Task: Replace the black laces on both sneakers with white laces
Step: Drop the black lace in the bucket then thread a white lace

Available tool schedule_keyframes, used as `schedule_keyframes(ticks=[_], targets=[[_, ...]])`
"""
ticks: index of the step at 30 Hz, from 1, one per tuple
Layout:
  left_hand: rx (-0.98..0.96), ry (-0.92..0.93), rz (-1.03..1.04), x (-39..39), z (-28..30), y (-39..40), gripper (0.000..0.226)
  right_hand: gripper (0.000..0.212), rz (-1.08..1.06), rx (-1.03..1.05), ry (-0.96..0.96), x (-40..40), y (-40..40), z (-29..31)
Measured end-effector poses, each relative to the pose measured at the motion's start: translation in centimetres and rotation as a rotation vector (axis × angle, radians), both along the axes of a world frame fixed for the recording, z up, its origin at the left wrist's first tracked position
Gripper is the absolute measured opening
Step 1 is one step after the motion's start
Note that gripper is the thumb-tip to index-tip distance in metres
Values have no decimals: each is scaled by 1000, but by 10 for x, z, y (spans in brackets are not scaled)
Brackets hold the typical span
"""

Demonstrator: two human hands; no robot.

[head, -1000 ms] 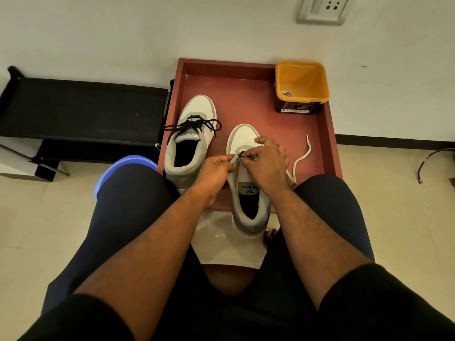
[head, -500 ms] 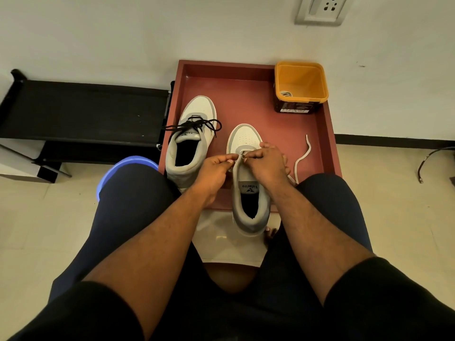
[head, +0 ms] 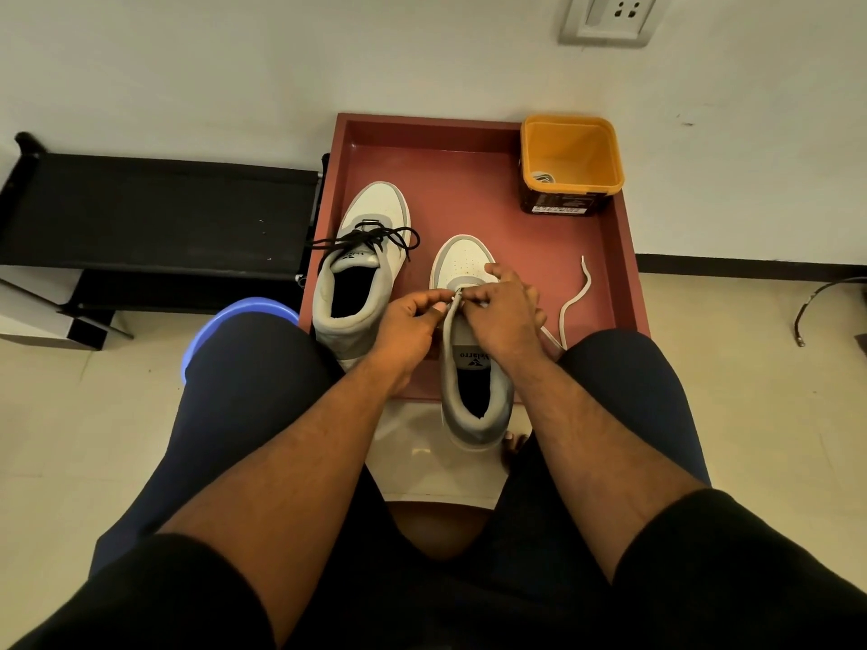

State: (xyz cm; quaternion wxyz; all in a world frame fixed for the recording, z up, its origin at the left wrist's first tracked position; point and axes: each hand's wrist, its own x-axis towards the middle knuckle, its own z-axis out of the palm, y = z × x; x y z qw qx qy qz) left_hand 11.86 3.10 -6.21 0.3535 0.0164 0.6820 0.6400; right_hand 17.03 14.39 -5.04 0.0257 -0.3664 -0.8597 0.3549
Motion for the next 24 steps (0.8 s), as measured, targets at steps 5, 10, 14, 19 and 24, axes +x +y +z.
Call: schedule_keyframes(ticks=[5,10,14,19,24], targets=[[-50,98,54,-1,-5,7,11,16,11,79,-20,1,-2,0],[-252,330,-21,-8,-14,17,8,19,52,96,-44,3,-1,0],[-309,354,27,-7,-13,16,13,24,95,135,-91,6,1,4],[140,-38,378,-19,30,4,19,37,139,67,-179,13,8,16],[374,239,721,-47,63,-31,14,51,171,23,-217,19,14,16]])
